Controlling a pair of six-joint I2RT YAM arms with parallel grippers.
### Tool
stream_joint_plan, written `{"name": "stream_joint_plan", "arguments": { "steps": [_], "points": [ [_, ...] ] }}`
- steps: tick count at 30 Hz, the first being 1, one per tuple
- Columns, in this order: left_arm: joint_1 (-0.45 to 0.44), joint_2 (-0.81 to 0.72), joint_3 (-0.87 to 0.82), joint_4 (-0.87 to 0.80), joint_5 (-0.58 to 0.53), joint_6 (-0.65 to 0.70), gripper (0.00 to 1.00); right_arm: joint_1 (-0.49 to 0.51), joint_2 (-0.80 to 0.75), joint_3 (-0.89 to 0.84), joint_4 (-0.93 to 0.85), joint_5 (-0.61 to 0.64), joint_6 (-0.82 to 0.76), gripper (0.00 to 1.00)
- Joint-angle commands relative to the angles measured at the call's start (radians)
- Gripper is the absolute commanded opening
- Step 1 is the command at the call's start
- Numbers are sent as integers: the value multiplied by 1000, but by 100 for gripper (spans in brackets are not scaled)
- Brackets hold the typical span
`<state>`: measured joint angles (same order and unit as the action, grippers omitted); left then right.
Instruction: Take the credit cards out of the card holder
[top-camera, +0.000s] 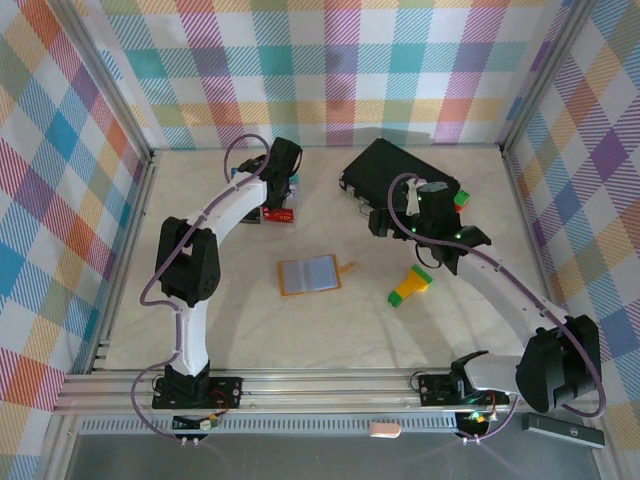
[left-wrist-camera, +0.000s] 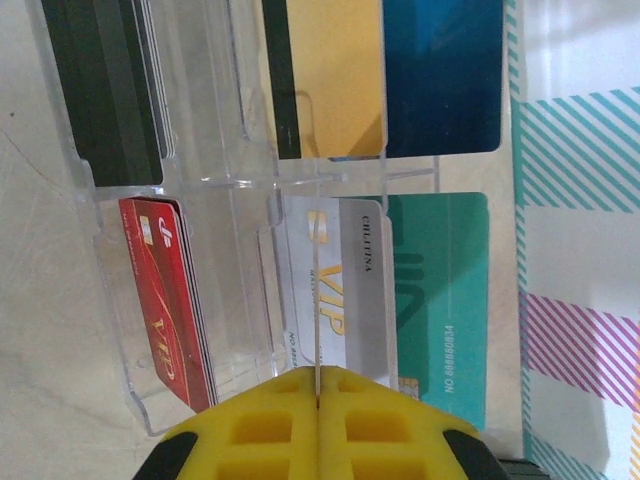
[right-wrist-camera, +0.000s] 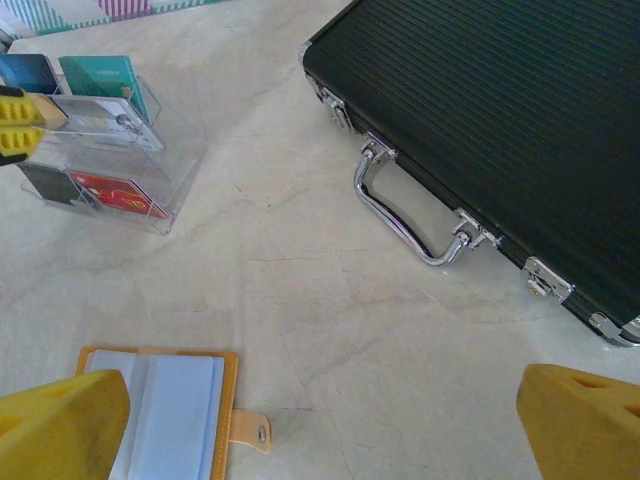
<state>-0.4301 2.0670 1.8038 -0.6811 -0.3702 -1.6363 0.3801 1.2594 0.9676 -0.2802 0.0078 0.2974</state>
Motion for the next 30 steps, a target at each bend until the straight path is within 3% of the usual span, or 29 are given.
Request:
{"name": "stream_joint_plan", "arguments": {
  "steps": [1, 30],
  "points": [
    [-10, 20, 38, -32, -40, -27, 0, -7, -24, -7, -10, -2, -20, 99],
    [-9, 107, 132, -35, -46, -32, 0, -10, -11, 0, -18, -6, -15, 99]
  ]
}}
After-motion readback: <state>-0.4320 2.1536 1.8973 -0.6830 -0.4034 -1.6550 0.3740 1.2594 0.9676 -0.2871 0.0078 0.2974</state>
